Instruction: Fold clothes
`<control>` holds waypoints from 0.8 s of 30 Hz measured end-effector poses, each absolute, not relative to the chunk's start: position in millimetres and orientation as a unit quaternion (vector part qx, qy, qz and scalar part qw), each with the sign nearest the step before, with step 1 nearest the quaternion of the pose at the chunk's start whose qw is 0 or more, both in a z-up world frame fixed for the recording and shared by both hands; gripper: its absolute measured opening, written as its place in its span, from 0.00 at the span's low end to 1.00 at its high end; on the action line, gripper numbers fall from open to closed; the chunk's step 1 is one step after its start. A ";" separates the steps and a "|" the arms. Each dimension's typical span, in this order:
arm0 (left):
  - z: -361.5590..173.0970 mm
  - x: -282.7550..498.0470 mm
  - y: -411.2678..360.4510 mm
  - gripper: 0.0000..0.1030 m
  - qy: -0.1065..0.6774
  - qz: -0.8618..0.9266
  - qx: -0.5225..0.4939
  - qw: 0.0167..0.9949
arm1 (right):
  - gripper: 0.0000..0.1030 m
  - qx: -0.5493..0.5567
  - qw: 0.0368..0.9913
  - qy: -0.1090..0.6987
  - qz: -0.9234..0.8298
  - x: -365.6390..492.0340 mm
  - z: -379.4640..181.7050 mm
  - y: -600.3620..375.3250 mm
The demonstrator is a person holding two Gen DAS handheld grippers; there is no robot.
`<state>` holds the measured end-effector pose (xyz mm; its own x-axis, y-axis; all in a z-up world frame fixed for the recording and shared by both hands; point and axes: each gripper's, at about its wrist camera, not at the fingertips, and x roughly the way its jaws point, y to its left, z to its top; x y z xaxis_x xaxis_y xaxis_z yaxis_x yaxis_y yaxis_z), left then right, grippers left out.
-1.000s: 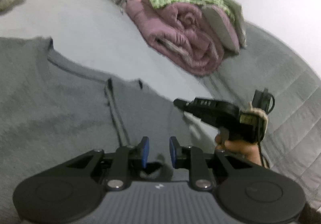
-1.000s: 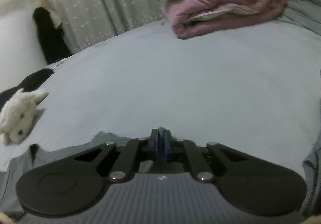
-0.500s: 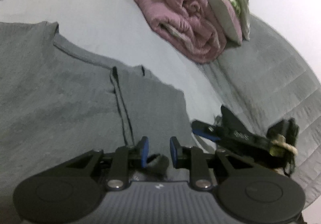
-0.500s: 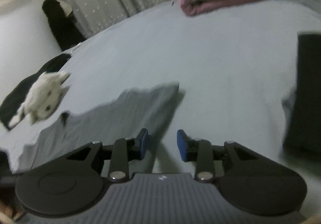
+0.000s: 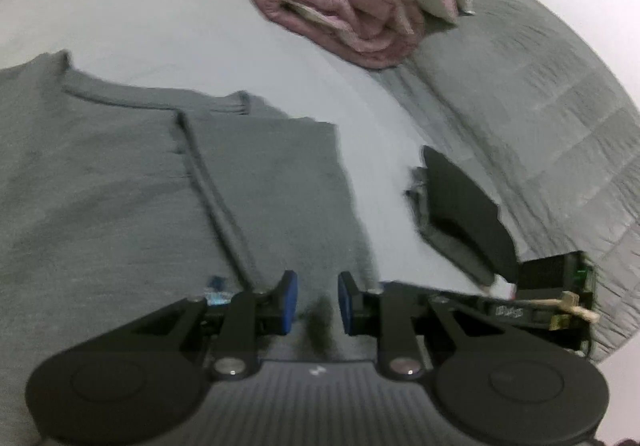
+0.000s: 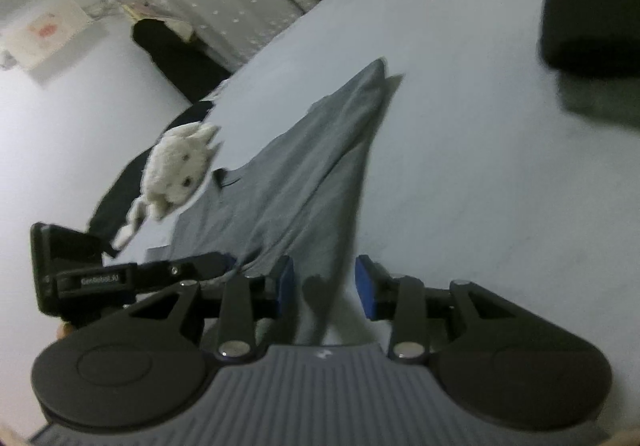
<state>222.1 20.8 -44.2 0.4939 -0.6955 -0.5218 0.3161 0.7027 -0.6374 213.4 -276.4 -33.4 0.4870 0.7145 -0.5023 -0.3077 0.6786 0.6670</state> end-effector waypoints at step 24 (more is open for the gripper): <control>-62.1 206.9 -17.2 0.40 0.402 -0.296 -0.240 0.833 | 0.04 0.292 0.795 0.411 0.338 215.4 -48.8 -304.3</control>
<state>206.9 -17.2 -62.1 0.5025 -0.6852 -0.5273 0.2995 0.7100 -0.6373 215.4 -304.3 -48.8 0.4334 0.7772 -0.4563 -0.2970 0.6012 0.7419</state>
